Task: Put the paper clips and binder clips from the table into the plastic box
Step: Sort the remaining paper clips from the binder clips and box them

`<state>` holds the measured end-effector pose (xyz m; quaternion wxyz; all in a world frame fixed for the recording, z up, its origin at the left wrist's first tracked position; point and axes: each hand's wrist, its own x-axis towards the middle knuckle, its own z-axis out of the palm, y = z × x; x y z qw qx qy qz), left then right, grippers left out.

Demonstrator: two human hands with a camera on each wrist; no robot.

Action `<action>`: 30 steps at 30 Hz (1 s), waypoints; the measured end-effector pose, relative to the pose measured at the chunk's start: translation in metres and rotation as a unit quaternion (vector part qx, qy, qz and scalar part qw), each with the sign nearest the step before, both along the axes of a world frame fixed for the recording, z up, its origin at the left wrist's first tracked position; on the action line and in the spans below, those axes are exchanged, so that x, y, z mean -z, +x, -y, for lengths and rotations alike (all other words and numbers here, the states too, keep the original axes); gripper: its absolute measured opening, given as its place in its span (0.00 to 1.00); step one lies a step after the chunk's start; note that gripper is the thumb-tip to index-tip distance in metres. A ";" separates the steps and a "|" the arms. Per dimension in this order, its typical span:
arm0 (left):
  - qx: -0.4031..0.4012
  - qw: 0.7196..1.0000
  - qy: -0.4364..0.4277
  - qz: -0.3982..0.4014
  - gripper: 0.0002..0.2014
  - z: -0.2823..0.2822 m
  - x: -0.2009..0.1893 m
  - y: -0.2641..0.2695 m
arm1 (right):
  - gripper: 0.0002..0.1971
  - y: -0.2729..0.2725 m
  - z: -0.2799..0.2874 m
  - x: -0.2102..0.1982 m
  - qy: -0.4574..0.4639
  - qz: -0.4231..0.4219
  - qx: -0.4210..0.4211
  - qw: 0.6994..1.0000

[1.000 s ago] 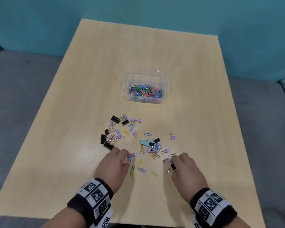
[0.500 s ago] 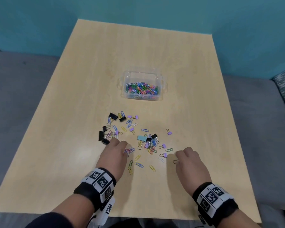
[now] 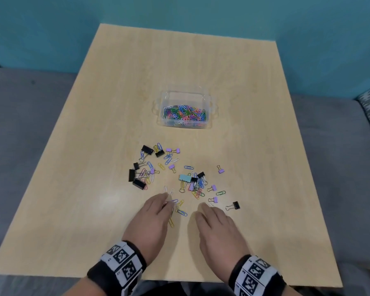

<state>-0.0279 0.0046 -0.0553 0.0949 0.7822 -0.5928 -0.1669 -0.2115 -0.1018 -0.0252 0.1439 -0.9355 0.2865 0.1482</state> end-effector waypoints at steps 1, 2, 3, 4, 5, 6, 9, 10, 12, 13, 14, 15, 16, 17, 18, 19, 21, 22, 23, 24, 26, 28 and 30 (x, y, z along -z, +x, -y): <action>-0.020 1.000 -0.004 -0.004 0.23 -0.002 0.001 0.001 | 0.27 0.000 0.001 0.000 -0.001 -0.007 0.021 1.000; -0.035 0.999 -0.003 -0.004 0.24 -0.003 0.001 0.001 | 0.28 0.000 0.001 0.001 -0.005 -0.018 0.033 0.999; -0.033 0.999 0.000 0.000 0.25 -0.003 0.001 0.001 | 0.28 0.001 0.000 0.001 -0.009 -0.024 0.030 0.999; -0.016 1.000 -0.001 0.006 0.24 -0.003 0.001 0.000 | 0.28 0.003 -0.002 0.001 -0.011 -0.026 0.017 0.999; 0.007 1.000 -0.005 0.009 0.22 -0.002 0.001 -0.001 | 0.27 0.005 -0.004 0.000 -0.009 -0.021 -0.002 1.000; 0.022 1.000 -0.006 0.005 0.20 0.000 -0.001 -0.002 | 0.27 0.007 -0.005 -0.002 -0.005 -0.014 -0.017 1.000; 0.023 1.000 -0.006 -0.011 0.20 0.010 -0.002 0.001 | 0.26 0.017 0.000 -0.005 0.002 0.008 -0.011 1.000; 0.019 1.000 -0.008 -0.012 0.20 0.015 -0.002 0.003 | 0.26 0.020 0.004 -0.005 -0.002 0.009 0.002 1.000; 0.018 1.000 -0.012 -0.003 0.25 0.026 0.000 0.008 | 0.27 0.026 0.009 -0.002 -0.017 0.003 0.021 1.000; 0.027 1.000 -0.014 0.008 0.27 0.033 -0.001 0.010 | 0.28 0.028 0.010 0.000 -0.023 -0.005 0.022 0.999; 0.040 0.999 -0.015 0.023 0.28 0.039 -0.002 0.012 | 0.29 0.029 0.010 0.001 -0.024 -0.014 0.019 0.999; 0.056 0.998 -0.015 0.037 0.28 0.044 -0.003 0.013 | 0.29 0.030 0.009 0.002 -0.024 -0.023 0.012 0.999; 0.070 0.996 -0.013 0.050 0.28 0.048 -0.004 0.013 | 0.29 0.029 0.007 0.002 -0.024 -0.030 0.003 0.999; 0.082 0.995 -0.008 0.063 0.28 0.051 -0.005 0.014 | 0.29 0.028 0.004 0.002 -0.022 -0.034 -0.006 0.999; 0.092 0.993 0.001 0.073 0.27 0.052 -0.005 0.015 | 0.29 0.026 0.001 0.002 -0.019 -0.035 -0.014 0.999; 0.097 0.992 0.007 0.080 0.26 0.052 -0.006 0.016 | 0.29 0.025 -0.002 0.001 -0.013 -0.033 -0.022 0.999; 0.089 0.993 0.007 0.074 0.21 0.053 -0.005 0.018 | 0.29 0.023 -0.004 0.000 -0.001 -0.019 -0.031 0.999; 0.075 0.995 0.002 0.059 0.18 0.054 -0.006 0.019 | 0.28 0.022 -0.004 -0.001 0.003 -0.009 -0.030 1.000; 0.056 0.998 -0.002 0.042 0.16 0.057 -0.006 0.020 | 0.28 0.022 -0.002 -0.001 0.003 0.000 -0.024 1.000; 0.034 0.999 -0.006 0.030 0.15 0.061 -0.008 0.020 | 0.28 0.022 0.000 -0.001 0.001 0.006 -0.017 1.000; 0.000 1.000 -0.014 0.023 0.14 0.074 -0.013 0.020 | 0.28 0.025 0.006 -0.001 -0.007 0.010 -0.001 1.000; -0.015 1.000 -0.011 0.016 0.14 0.090 -0.019 0.017 | 0.28 0.028 0.010 0.000 -0.013 0.005 0.014 1.000; -0.012 1.000 0.005 0.015 0.12 0.104 -0.020 0.015 | 0.27 0.031 0.014 0.001 -0.017 -0.006 0.021 1.000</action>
